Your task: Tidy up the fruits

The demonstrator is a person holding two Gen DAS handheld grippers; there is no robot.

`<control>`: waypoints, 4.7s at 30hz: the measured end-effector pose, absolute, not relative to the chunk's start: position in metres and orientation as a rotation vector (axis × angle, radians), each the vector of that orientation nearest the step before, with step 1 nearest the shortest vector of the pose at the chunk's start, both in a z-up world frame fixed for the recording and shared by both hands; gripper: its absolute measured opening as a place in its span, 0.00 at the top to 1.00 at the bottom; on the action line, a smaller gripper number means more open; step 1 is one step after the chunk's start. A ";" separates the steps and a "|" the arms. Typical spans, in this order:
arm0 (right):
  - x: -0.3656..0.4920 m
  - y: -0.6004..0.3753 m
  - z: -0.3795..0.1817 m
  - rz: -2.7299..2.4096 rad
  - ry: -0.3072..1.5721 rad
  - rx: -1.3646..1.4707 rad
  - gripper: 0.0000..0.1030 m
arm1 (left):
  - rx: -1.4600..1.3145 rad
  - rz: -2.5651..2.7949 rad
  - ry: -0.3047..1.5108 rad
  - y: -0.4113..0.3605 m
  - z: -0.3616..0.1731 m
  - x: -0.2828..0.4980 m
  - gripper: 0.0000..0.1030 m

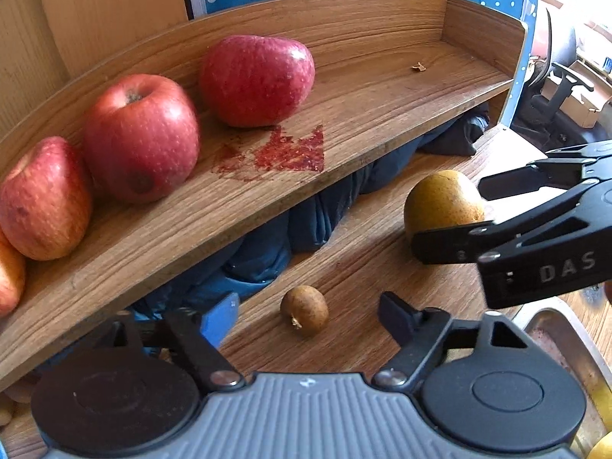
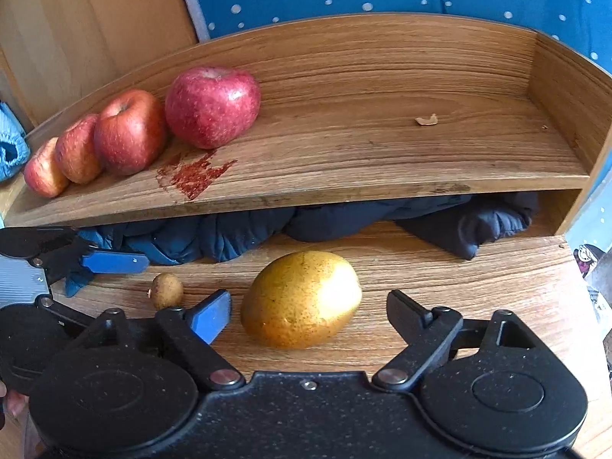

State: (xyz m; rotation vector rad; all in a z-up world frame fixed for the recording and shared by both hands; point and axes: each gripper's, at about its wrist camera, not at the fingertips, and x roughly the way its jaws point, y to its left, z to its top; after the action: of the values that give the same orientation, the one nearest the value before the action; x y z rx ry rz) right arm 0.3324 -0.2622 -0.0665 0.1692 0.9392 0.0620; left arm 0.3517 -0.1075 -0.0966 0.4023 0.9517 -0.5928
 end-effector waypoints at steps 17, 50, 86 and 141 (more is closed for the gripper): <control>0.339 -0.256 -0.075 0.063 0.966 0.170 0.31 | 0.315 -0.584 0.984 -0.091 -0.097 0.360 0.61; 0.223 -0.260 -0.039 0.118 0.891 0.221 0.33 | 0.205 -0.607 1.034 -0.093 -0.065 0.289 0.72; 0.191 -0.261 -0.052 0.117 0.965 0.254 0.33 | 0.213 -0.651 1.121 -0.101 -0.069 0.258 0.71; 0.093 -0.263 0.005 0.269 0.774 0.138 0.01 | 0.032 -0.116 0.920 -0.039 0.001 0.120 0.01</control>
State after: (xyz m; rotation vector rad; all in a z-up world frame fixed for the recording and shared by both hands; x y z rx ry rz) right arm 0.0933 -0.2631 0.0054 0.1376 0.7740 0.2694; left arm 0.1205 -0.0388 0.0012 0.0323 0.9197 -0.1164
